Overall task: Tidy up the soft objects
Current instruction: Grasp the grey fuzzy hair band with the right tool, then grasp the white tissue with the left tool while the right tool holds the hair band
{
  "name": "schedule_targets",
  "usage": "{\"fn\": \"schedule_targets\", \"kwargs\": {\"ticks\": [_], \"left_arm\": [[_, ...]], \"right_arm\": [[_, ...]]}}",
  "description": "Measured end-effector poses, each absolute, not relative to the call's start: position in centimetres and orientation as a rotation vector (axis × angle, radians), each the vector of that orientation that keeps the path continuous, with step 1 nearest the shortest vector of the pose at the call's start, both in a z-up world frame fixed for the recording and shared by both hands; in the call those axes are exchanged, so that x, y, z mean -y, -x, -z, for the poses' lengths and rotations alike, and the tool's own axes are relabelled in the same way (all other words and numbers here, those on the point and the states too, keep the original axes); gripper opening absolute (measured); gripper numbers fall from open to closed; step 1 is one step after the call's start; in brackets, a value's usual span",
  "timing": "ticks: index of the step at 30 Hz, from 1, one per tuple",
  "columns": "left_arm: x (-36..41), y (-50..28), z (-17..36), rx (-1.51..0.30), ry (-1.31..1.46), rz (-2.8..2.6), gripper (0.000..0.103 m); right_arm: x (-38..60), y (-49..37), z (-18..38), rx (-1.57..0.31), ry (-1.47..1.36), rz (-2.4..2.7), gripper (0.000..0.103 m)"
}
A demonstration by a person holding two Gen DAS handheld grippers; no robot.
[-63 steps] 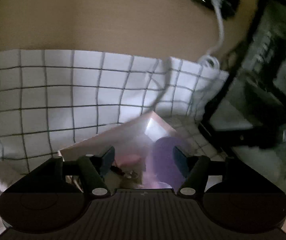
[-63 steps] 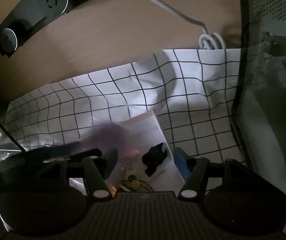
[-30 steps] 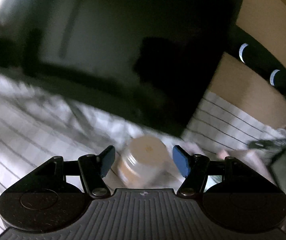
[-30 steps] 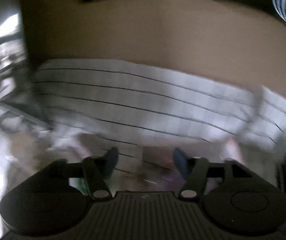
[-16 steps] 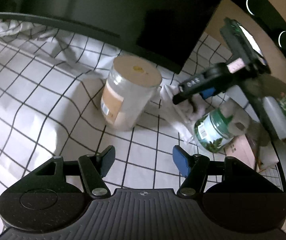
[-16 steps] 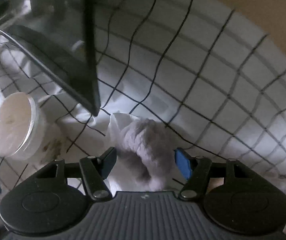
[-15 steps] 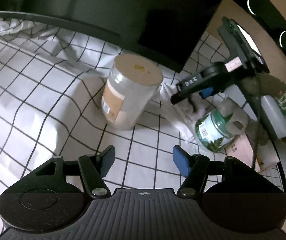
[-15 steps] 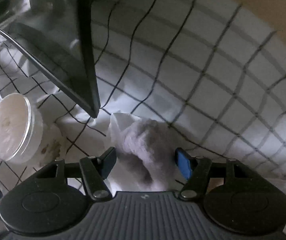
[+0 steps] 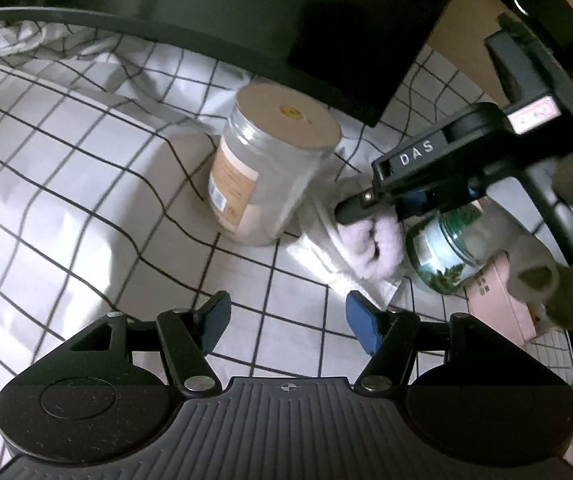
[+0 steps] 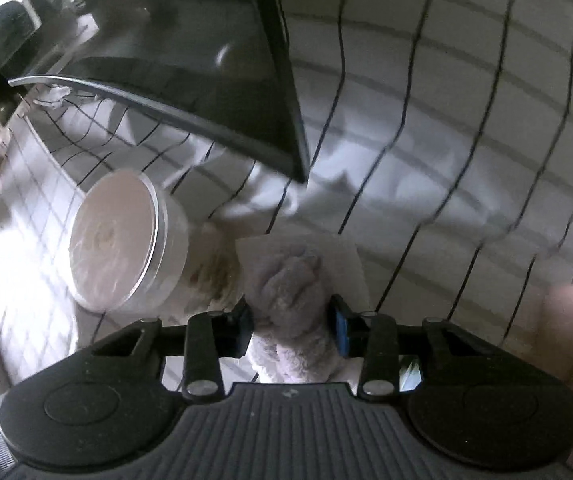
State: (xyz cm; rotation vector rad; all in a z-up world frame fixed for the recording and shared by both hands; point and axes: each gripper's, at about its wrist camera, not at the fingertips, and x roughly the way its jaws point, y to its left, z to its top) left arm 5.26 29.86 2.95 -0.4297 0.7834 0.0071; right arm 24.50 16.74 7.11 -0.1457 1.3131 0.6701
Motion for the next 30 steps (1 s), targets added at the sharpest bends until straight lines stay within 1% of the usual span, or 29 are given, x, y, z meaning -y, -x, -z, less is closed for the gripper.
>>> {"fn": "schedule_targets", "kwargs": {"ticks": [5, 8, 11, 15, 17, 19, 23, 26, 28, 30], "left_arm": [[-28.7, -5.7, -2.3, -0.816, 0.416, 0.033, 0.069], [-28.0, -6.0, -2.1, -0.831, 0.391, 0.052, 0.069], [-27.4, -6.5, -1.8, -0.842, 0.359, 0.058, 0.069], [-26.7, -7.5, -1.3, -0.853, 0.298, 0.045, 0.069], [-26.6, -8.2, -1.1, -0.860, 0.300, 0.043, 0.068], [-26.5, -8.8, -1.3, -0.854, 0.313, 0.037, 0.068], [-26.0, -9.8, -2.0, -0.809, 0.356, 0.033, 0.068], [-25.3, -10.9, -1.9, -0.815, 0.313, 0.012, 0.068], [-24.8, -11.2, -1.5, -0.840, 0.247, 0.021, 0.068], [-24.4, -11.0, -1.1, -0.860, 0.154, 0.033, 0.068]], "right_arm": [[-16.2, -22.0, -7.2, -1.334, 0.119, -0.712, 0.038], [-15.6, -20.6, -7.8, -1.339, 0.063, -0.766, 0.036], [-14.0, -19.0, -9.9, -1.261, 0.025, -0.795, 0.034], [-11.7, -15.8, -12.8, -1.080, 0.104, -0.772, 0.034], [-10.8, -14.4, -13.3, -1.049, 0.136, -0.764, 0.034], [-9.5, -13.2, -13.0, -1.042, 0.182, -0.745, 0.034], [-8.9, -9.7, -11.2, -0.975, 0.372, -0.658, 0.035], [-8.8, -8.4, -9.1, -0.979, 0.449, -0.620, 0.039], [-8.4, -8.3, -8.1, -1.029, 0.408, -0.605, 0.048], [-7.9, -8.2, -7.7, -1.045, 0.359, -0.593, 0.051]]}}
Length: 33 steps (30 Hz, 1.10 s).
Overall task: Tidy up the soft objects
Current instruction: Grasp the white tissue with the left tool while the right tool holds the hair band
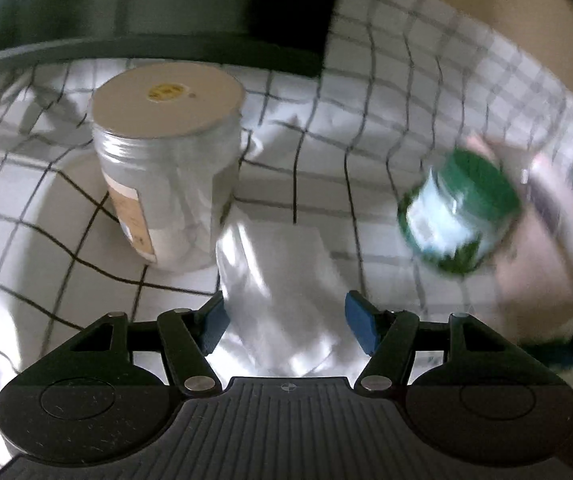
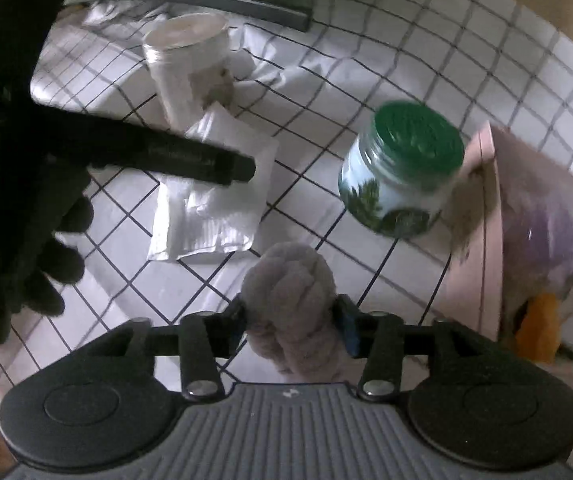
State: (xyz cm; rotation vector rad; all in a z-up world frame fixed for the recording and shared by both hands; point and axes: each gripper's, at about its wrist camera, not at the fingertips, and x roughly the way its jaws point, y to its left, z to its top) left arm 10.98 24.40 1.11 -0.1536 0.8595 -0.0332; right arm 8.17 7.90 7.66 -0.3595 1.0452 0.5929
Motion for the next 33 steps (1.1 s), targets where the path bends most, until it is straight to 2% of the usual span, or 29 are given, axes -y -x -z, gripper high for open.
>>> {"fn": "schedule_targets", "kwargs": {"ticks": [2, 7, 13, 18, 24, 28, 33], "left_arm": [[-24.8, -10.3, -1.1, -0.865, 0.092, 0.039, 0.065], [-28.0, -8.4, -1.0, -0.883, -0.020, -0.039, 0.065], [-31.6, -6.4, -2.4, -0.877, 0.195, -0.056, 0.061], [-28.7, -6.5, -3.5, -0.817, 0.223, 0.040, 0.061], [-23.4, -9.0, -1.5, -0.838, 0.051, 0.080, 0.061], [-22.9, -9.2, -0.1, -0.868, 0.037, 0.107, 0.068], [-23.9, -8.7, -0.3, -0.881, 0.121, 0.196, 0.070]], "right_arm": [[-7.8, -8.0, -7.7, -1.039, 0.337, -0.592, 0.053], [-7.3, -7.4, -8.0, -0.997, 0.339, -0.586, 0.057], [-7.4, -7.2, -7.4, -0.990, 0.326, -0.587, 0.065], [-7.8, -6.4, -6.0, -0.949, 0.364, -0.564, 0.070], [-8.2, -5.1, -5.0, -0.912, 0.415, -0.575, 0.084], [-8.4, -4.4, -4.4, -0.886, 0.452, -0.565, 0.086], [-7.6, -4.6, -4.0, -0.895, 0.406, -0.546, 0.093]]}}
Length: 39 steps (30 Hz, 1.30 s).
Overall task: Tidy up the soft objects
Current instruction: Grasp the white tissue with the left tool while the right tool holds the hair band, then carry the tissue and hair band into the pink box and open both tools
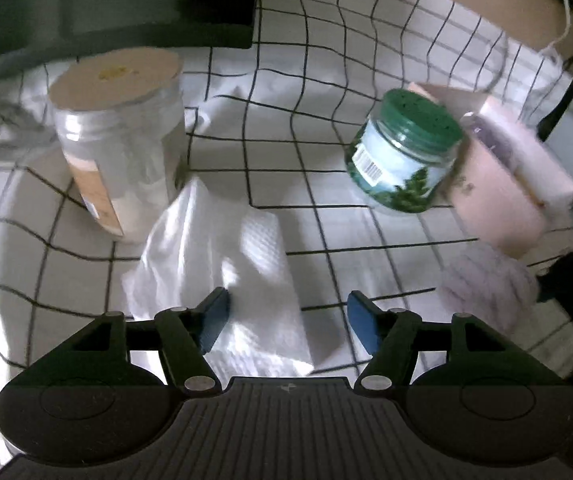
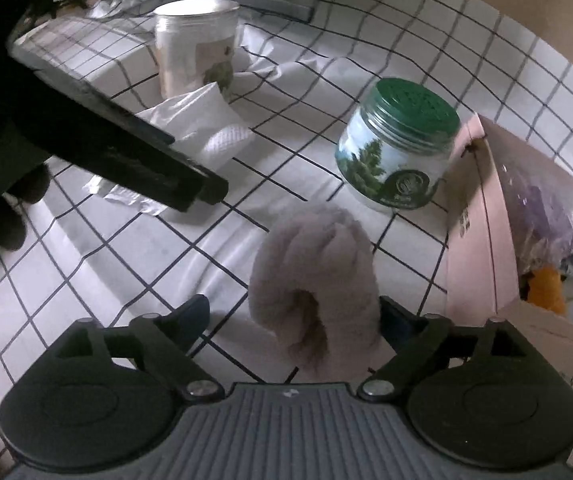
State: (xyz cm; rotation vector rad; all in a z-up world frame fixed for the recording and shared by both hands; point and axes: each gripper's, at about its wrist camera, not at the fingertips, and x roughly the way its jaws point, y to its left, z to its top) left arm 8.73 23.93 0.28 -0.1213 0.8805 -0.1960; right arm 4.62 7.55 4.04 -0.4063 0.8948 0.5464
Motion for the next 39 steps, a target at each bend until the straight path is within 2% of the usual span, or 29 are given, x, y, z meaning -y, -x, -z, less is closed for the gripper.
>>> {"fn": "schedule_targets", "kwargs": {"ticks": [2, 5, 7, 13, 17, 21, 29, 30, 31, 32, 33, 35, 37, 39], "left_arm": [[-24.3, -8.1, -0.7, -0.857, 0.109, 0.140, 0.065], [-24.5, -7.4, -1.2, -0.815, 0.003, -0.004, 0.065], [-25.7, -8.1, -0.7, -0.847, 0.075, -0.031, 0.065], [-26.8, -9.6, -0.1, -0.842, 0.238, -0.013, 0.069], [-25.3, -10.3, 0.2, -0.825, 0.171, -0.013, 0.078], [-23.1, -9.6, 0.9, -0.812, 0.000, -0.023, 0.079], [-23.7, -9.0, 1.1, -0.787, 0.008, 0.005, 0.077], [-23.7, -8.9, 1.0, -0.784, 0.005, 0.002, 0.073], [-23.7, -8.7, 0.9, -0.775, 0.006, 0.009, 0.052], [-23.8, -8.5, 0.7, -0.766, 0.011, 0.025, 0.014], [-24.0, -8.4, 0.6, -0.770, 0.028, 0.050, 0.012], [-24.4, -7.8, 0.4, -0.773, 0.067, 0.071, 0.014], [-24.6, -6.9, 0.2, -0.764, 0.072, 0.087, 0.014], [-25.0, -5.5, -0.1, -0.750, 0.078, 0.103, 0.014]], "right_arm": [[-7.3, -4.7, -3.9, -0.905, 0.379, -0.534, 0.095], [-6.8, -4.9, -3.7, -0.922, 0.331, -0.521, 0.095], [-6.6, -5.1, -3.5, -0.931, 0.303, -0.517, 0.098], [-6.2, -5.3, -3.0, -0.951, 0.246, -0.517, 0.102], [-6.4, -5.4, -3.0, -0.951, 0.250, -0.523, 0.103], [-6.4, -5.3, -3.0, -0.949, 0.248, -0.525, 0.103], [-6.3, -5.3, -3.0, -0.950, 0.237, -0.518, 0.103], [-6.3, -5.3, -3.0, -0.948, 0.237, -0.518, 0.103], [-6.3, -5.3, -3.0, -0.946, 0.238, -0.520, 0.103], [-6.3, -5.2, -3.0, -0.945, 0.245, -0.527, 0.103], [-6.3, -5.3, -3.0, -0.947, 0.252, -0.535, 0.103], [-6.3, -5.3, -3.2, -0.968, 0.271, -0.548, 0.101], [-6.5, -5.0, -3.6, -0.964, 0.287, -0.546, 0.095], [-6.6, -4.3, -4.3, -0.929, 0.297, -0.528, 0.095]]}}
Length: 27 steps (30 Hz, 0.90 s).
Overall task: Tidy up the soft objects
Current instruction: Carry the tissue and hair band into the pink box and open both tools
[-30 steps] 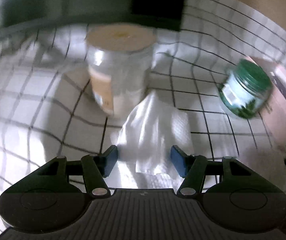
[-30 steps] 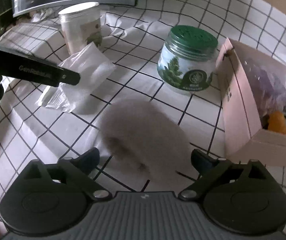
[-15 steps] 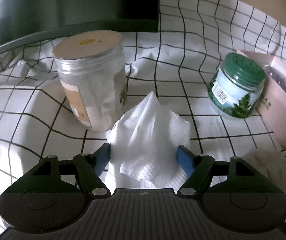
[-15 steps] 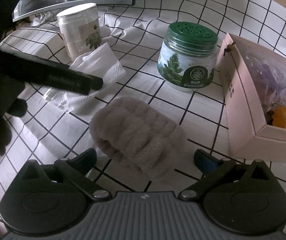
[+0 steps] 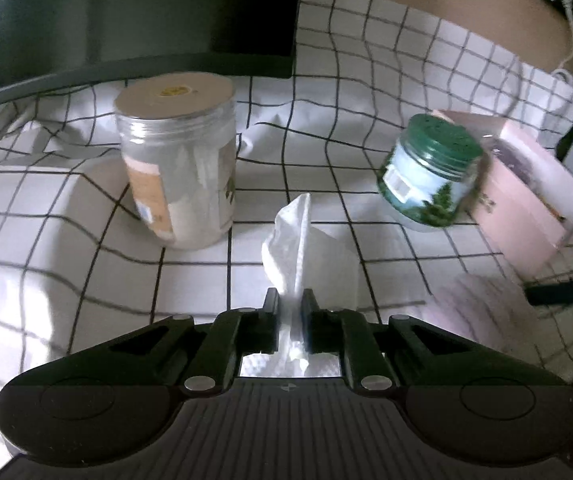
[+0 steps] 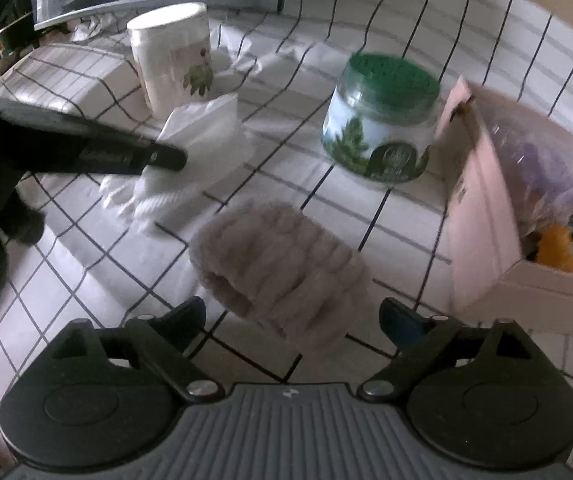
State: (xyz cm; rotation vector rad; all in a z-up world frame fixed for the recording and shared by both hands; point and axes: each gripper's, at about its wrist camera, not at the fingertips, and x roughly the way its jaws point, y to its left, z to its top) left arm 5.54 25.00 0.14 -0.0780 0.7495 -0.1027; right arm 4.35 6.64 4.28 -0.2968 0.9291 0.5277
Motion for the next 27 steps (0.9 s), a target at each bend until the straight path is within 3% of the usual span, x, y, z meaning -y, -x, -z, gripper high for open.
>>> {"fn": "schedule_targets", "kwargs": {"ticks": [9, 15, 17, 19, 27], "left_arm": [[-28.4, 1.7, -0.4, -0.740, 0.141, 0.120, 0.014], [-29.7, 4.8, -0.7, -0.739, 0.220, 0.026, 0.013], [-29.3, 5.4, -1.2, -0.743, 0.219, 0.013, 0.014], [-28.5, 5.9, -2.1, -0.717, 0.209, -0.003, 0.014], [-19.9, 4.7, -7.2, -0.641, 0.187, 0.094, 0.014]], "right_arm": [[-7.2, -2.5, -5.9, -0.823, 0.268, -0.406, 0.095], [-7.7, -4.0, -5.2, -0.871, 0.223, -0.404, 0.094], [-7.8, -4.5, -5.0, -0.878, 0.194, -0.424, 0.079], [-7.7, -4.9, -5.3, -0.894, 0.175, -0.468, 0.047], [0.3, -1.5, -11.7, -0.772, 0.186, -0.614, 0.046]]}}
